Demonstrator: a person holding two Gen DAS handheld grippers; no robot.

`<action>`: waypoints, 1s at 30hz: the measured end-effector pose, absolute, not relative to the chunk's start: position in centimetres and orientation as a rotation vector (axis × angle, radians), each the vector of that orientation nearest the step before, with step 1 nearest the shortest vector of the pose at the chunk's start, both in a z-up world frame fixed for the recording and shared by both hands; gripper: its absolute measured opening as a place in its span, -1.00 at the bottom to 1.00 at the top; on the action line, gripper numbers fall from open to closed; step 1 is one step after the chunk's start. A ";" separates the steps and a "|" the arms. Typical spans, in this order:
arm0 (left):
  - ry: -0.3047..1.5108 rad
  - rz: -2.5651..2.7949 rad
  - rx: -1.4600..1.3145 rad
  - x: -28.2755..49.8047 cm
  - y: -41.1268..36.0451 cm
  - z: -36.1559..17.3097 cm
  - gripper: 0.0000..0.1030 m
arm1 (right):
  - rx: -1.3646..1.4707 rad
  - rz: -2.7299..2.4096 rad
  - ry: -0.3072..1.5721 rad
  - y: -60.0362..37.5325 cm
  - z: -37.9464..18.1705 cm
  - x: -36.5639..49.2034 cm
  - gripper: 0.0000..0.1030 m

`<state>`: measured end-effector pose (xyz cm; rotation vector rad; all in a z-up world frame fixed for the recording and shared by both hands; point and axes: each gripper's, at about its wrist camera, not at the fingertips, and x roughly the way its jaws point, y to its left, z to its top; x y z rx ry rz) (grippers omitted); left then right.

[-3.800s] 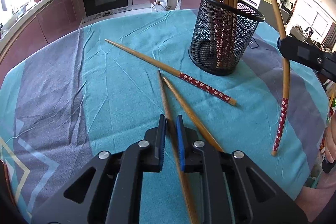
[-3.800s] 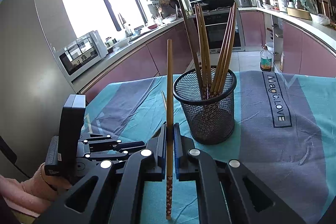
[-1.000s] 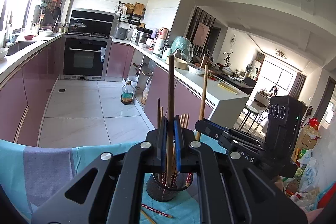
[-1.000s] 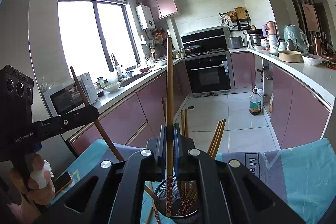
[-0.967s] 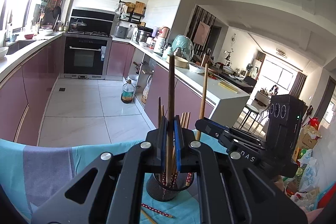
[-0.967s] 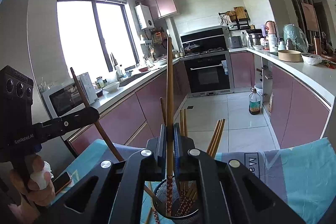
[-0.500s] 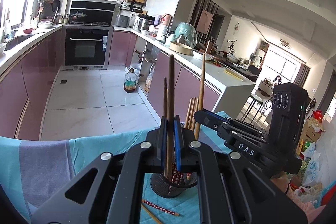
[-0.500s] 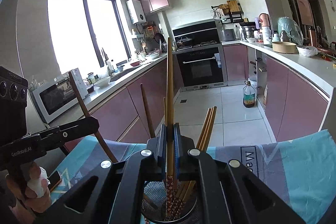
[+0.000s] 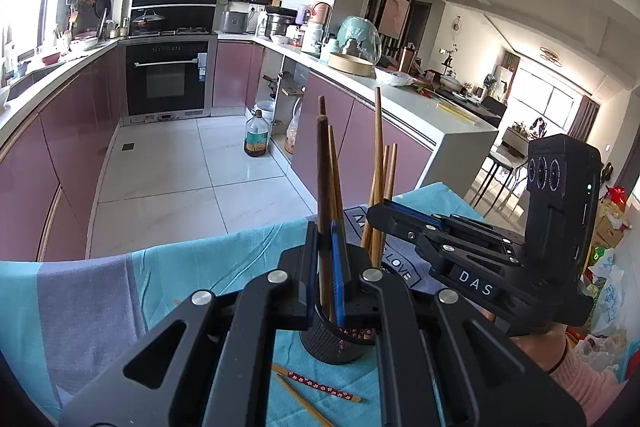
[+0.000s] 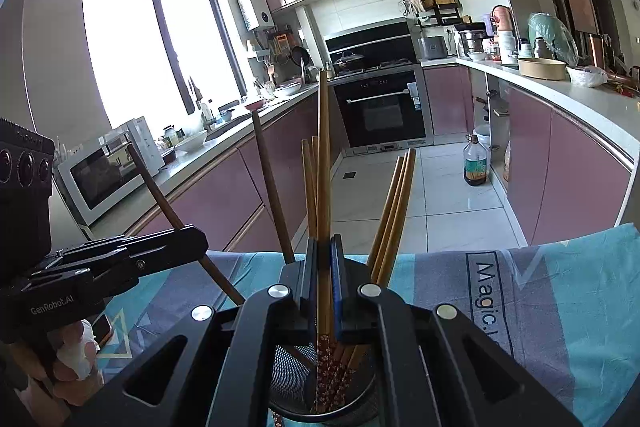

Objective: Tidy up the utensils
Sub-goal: 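Lower both held chopsticks into the mesh holder and open both grippers, then withdraw both open grippers from the holder toward the remaining chopsticks on the cloth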

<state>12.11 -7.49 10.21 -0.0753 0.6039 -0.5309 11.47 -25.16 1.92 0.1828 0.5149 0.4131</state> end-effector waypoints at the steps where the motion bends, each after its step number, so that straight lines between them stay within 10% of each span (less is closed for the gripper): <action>1: 0.609 -0.532 -0.071 12.2 -7.6 10.2 -0.86 | 0.184 0.413 0.518 -25.2 1.8 11.5 -0.90; 19: 0.650 -0.556 -0.036 13.9 -7.9 9.8 -0.85 | 0.182 0.396 0.573 -25.1 0.5 11.3 -0.88; 30: 0.618 -0.505 -0.056 14.0 -6.3 8.8 -0.36 | 0.183 0.372 0.563 -25.9 0.6 10.0 -0.74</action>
